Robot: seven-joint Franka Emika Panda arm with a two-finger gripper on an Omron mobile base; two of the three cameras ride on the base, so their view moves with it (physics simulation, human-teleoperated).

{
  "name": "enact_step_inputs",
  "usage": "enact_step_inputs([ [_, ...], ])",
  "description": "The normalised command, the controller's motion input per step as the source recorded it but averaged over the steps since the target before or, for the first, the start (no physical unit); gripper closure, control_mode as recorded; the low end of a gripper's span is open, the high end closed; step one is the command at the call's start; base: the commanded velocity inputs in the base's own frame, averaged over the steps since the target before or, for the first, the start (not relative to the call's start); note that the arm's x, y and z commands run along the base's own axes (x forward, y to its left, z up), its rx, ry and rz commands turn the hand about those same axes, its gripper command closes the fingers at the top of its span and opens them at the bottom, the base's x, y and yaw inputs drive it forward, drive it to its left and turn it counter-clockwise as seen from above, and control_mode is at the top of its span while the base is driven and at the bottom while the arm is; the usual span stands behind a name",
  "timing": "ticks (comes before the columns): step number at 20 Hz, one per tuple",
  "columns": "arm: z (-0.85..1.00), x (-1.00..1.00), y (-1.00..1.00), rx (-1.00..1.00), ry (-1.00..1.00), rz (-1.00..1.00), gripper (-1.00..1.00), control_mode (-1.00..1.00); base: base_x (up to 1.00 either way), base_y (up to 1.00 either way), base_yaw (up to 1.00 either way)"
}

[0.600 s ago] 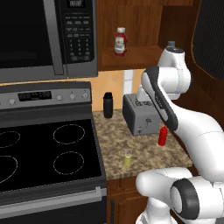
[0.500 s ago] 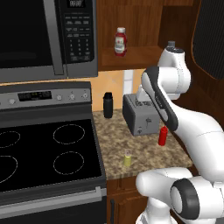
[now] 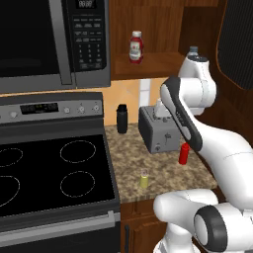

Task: Put the shaker and condiment bottle from the counter next to their counterparts in the cabinet.

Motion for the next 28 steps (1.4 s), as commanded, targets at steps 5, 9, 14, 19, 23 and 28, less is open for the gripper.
enact_step_inputs([
  [5,-0.29,-0.15,0.00,0.00,-0.02,0.00,-1.00,-1.00,0.00,0.00,0.00],
  [9,-0.26,-0.13,0.00,0.00,-0.16,-0.13,-1.00,-1.00,0.00,0.00,0.00],
  [14,-0.22,-0.10,0.00,-0.02,-0.11,-0.15,-1.00,-1.00,0.00,0.00,0.00],
  [19,-0.31,0.00,0.00,-0.02,-0.04,0.00,-1.00,-1.00,0.00,0.00,0.00],
  [23,-0.32,0.00,0.00,0.00,0.00,-0.10,-1.00,-1.00,0.00,0.00,0.00],
  [28,-0.39,0.00,0.00,-0.01,0.00,-0.19,-1.00,-1.00,0.00,0.00,0.00],
])
